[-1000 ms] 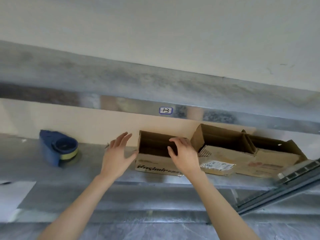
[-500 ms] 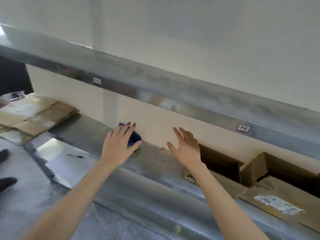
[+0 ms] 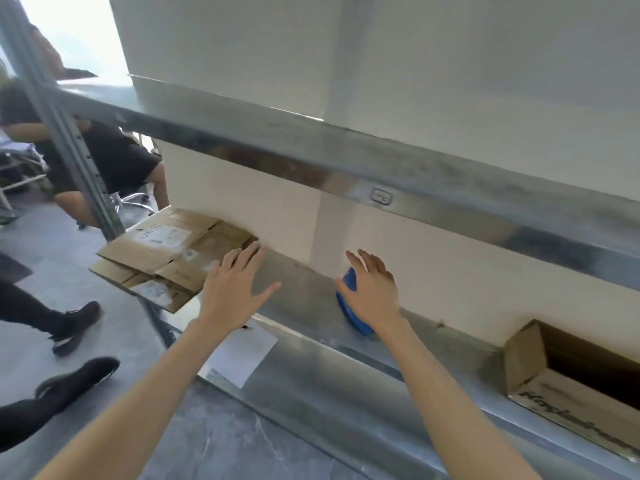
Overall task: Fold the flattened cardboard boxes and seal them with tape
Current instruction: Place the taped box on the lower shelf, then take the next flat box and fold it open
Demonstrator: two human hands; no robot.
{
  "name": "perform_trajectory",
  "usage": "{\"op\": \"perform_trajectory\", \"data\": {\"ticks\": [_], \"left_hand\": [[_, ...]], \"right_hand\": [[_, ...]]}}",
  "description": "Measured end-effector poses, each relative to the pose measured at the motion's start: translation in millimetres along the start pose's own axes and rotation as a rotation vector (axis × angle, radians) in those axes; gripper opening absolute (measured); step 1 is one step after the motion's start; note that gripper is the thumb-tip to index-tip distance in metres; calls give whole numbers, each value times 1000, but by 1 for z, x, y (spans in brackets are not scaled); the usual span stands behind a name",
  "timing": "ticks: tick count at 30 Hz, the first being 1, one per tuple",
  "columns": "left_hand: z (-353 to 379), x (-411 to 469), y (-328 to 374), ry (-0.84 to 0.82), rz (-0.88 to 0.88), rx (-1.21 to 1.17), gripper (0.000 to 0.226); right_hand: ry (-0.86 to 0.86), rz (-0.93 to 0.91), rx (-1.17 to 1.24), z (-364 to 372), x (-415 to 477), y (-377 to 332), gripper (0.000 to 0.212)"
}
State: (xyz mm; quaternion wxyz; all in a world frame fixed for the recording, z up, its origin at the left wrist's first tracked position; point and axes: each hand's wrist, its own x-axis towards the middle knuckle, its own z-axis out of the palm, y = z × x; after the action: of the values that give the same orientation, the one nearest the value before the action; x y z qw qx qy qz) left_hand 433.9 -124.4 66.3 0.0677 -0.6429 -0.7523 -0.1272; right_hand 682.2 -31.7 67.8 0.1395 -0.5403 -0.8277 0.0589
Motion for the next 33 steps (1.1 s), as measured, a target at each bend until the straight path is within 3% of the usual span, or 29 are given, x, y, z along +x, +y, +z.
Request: {"op": "perform_trajectory", "data": {"ticks": [8,18,27,33], "left_hand": [[17,21,-128,-30,-122,-36,76],[43,72,-245,-74,-231,-74,78],[71,122,-323,-134,-267,-96,80],[100,148,-370,-210,-327,-198,85]], "right_hand": [[-80,-25,76,53,55,-108,64],[-184,-80,53,119,146,-188,64],[-298,20,71,163,191,-231,73],[-322,200,62,192,198,-253,85]]}}
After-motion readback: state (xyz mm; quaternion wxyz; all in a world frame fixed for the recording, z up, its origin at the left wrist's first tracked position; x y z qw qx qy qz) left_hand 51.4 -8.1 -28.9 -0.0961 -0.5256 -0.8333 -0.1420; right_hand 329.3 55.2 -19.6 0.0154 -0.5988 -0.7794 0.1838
